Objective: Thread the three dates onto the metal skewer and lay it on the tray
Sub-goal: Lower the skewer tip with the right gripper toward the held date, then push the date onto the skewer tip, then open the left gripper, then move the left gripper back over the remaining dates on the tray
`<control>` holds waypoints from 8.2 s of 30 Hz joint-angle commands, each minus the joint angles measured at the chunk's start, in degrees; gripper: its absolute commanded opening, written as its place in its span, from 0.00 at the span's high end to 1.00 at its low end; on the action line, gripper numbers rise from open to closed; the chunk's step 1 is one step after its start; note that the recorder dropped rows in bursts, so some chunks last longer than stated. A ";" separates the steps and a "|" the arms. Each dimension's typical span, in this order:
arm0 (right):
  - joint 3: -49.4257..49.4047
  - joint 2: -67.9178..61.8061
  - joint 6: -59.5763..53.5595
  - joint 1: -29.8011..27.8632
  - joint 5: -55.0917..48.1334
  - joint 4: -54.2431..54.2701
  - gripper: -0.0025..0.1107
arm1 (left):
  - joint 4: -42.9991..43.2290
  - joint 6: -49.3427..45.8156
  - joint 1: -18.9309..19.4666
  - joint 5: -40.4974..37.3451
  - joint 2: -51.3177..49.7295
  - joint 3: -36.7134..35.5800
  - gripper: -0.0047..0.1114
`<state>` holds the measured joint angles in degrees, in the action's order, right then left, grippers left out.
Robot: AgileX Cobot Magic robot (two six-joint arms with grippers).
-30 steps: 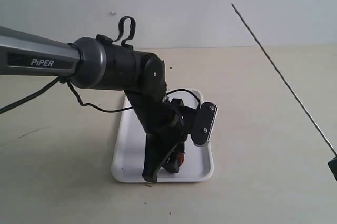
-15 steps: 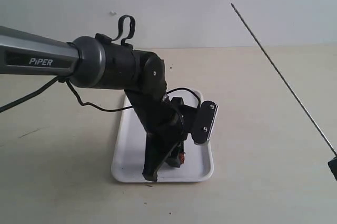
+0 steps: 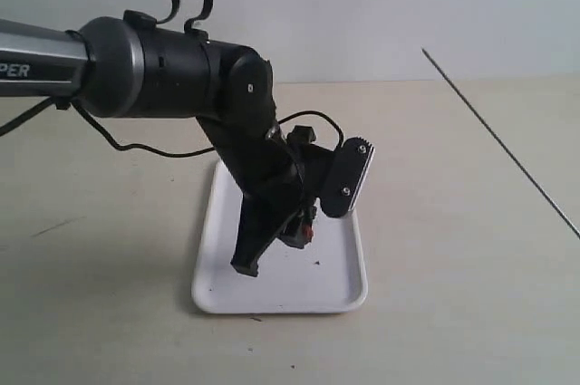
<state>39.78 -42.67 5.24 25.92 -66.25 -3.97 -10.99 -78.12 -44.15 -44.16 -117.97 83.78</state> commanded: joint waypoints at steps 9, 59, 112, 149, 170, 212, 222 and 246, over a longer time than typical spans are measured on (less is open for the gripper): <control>-0.13 -3.43 -1.05 0.08 -3.72 -0.92 0.98 | 6.65 3.13 2.30 -0.57 5.47 0.13 0.74; -3.36 -21.54 -22.39 0.08 7.07 13.56 0.98 | -7.97 -14.68 3.01 -10.35 10.26 0.13 0.74; 15.94 -41.39 -24.73 0.08 6.50 14.99 0.98 | -11.12 -16.16 2.23 -9.92 10.26 0.13 0.74; 15.94 -41.39 -24.73 0.08 7.47 15.23 0.98 | -7.51 -13.87 2.35 -8.39 13.21 0.13 0.53; 15.94 -40.31 -21.27 0.08 6.88 11.02 0.98 | 6.97 0.03 4.57 -5.87 13.67 0.13 0.77; 6.75 -7.96 3.95 0.08 -3.72 -0.95 0.98 | -11.11 5.21 17.80 -5.16 9.13 -0.40 0.53; 3.22 -7.96 1.83 0.08 -3.72 -1.08 0.98 | -8.35 -5.92 3.62 13.43 -0.13 0.25 0.50; 3.22 -7.96 0.34 0.08 -1.89 0.18 0.98 | 12.71 71.92 4.65 -21.50 -9.71 24.14 0.53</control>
<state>43.15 -50.82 6.17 25.92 -68.93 -4.08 1.43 -8.86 -39.61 -61.54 -125.91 107.24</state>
